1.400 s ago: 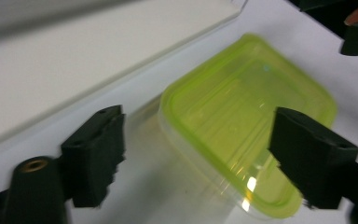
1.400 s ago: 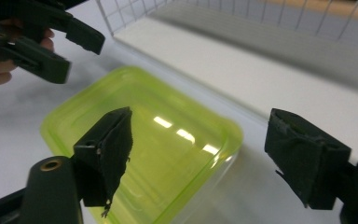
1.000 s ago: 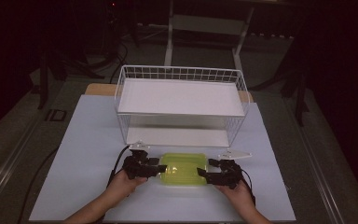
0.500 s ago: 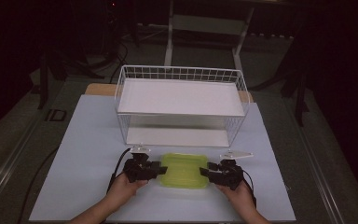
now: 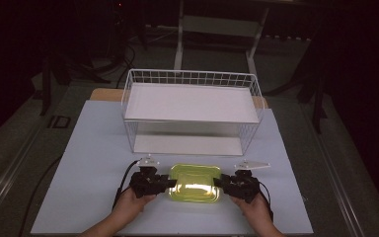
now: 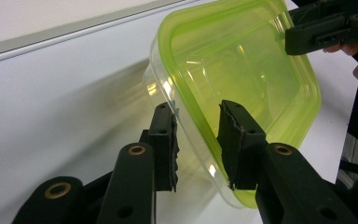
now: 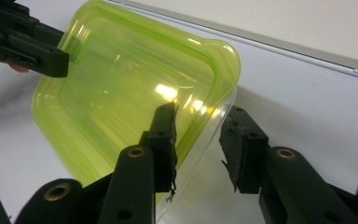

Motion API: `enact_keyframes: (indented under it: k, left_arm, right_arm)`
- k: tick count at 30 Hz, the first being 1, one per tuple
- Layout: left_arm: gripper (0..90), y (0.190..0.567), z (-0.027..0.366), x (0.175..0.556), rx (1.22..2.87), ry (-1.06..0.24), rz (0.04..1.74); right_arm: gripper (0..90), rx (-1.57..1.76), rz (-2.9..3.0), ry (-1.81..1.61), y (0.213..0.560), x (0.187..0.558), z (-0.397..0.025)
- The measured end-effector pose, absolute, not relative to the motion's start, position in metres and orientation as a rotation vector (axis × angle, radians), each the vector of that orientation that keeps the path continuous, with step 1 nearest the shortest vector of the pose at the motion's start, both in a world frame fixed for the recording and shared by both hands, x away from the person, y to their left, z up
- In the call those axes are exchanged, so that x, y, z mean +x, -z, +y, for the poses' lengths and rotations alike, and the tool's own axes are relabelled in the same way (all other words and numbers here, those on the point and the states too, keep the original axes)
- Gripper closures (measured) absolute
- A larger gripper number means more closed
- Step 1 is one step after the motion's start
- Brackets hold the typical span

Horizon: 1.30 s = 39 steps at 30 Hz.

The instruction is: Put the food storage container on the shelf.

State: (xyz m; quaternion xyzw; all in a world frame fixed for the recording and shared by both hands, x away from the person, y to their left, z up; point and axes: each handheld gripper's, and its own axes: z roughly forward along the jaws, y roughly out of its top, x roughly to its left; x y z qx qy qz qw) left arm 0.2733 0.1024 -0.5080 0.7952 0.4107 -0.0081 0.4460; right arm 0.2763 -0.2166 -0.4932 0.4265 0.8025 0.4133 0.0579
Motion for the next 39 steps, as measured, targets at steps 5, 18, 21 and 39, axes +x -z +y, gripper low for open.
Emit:
enact_keyframes:
  k: [5, 18, 21, 39]
  left_arm:
    - [70.2, 0.505, 0.102, 0.27, 1.984, 0.024, 1.021]
    - [78.2, 0.494, 0.097, 0.256, 2.0, 0.011, 1.072]
    - [80.0, 0.491, 0.1, 0.258, 1.974, 0.005, 1.082]
    - [81.0, 0.454, 0.12, 0.292, 1.854, -0.162, 1.047]
  right_arm:
    - [68.9, 1.312, 2.433, -1.259, 0.491, 0.274, -0.216]
    - [77.9, 1.409, 2.407, -1.332, 0.486, 0.265, -0.221]
    - [77.9, 1.391, 2.398, -1.336, 0.484, 0.265, -0.22]
    - [78.4, 1.271, 2.297, -1.383, 0.438, 0.305, -0.198]
